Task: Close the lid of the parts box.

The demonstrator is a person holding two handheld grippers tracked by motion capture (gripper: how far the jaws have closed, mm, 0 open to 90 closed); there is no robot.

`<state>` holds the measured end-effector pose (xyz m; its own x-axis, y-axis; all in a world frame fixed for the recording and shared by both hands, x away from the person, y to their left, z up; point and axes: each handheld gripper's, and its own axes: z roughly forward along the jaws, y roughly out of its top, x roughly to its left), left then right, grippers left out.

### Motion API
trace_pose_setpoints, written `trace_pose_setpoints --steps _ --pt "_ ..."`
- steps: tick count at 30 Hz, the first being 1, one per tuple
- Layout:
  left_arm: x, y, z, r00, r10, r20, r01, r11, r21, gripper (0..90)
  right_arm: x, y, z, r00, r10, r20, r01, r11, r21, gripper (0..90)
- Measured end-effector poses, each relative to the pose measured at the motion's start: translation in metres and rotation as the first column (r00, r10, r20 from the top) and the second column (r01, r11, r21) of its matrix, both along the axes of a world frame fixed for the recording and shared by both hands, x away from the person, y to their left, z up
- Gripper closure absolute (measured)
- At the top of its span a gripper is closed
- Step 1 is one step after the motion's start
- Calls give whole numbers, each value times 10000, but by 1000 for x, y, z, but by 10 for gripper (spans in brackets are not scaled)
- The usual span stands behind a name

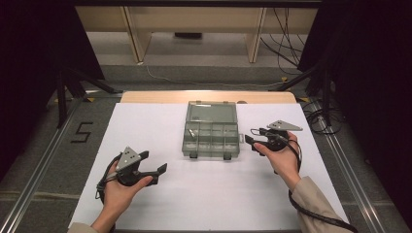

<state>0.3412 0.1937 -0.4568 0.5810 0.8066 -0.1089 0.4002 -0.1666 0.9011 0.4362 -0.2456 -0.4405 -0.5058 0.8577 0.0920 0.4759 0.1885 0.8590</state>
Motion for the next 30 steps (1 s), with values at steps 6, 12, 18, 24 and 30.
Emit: trace_pose_setpoints --steps 6,12,18,24,30 --pt "-2 0 0 10000 59 -53 -60 9999 -119 157 0 0 2 9999 119 69 -119 9999 4 303" --pt "-3 0 0 10000 -67 -18 67 9999 -106 158 0 2 -1 9998 130 -120 -132 9998 -129 304" --pt "-3 -2 0 9999 -119 -12 118 9999 -119 159 4 6 3 9996 179 -223 -183 9997 -156 307" --pt "-4 -1 0 9999 -115 -32 114 9996 -245 160 24 16 11 9997 203 -102 -206 9991 -357 324" --pt "-3 -2 -1 9999 -118 -67 117 9998 -182 160 50 29 23 9997 41 -254 -60 9972 -739 348"
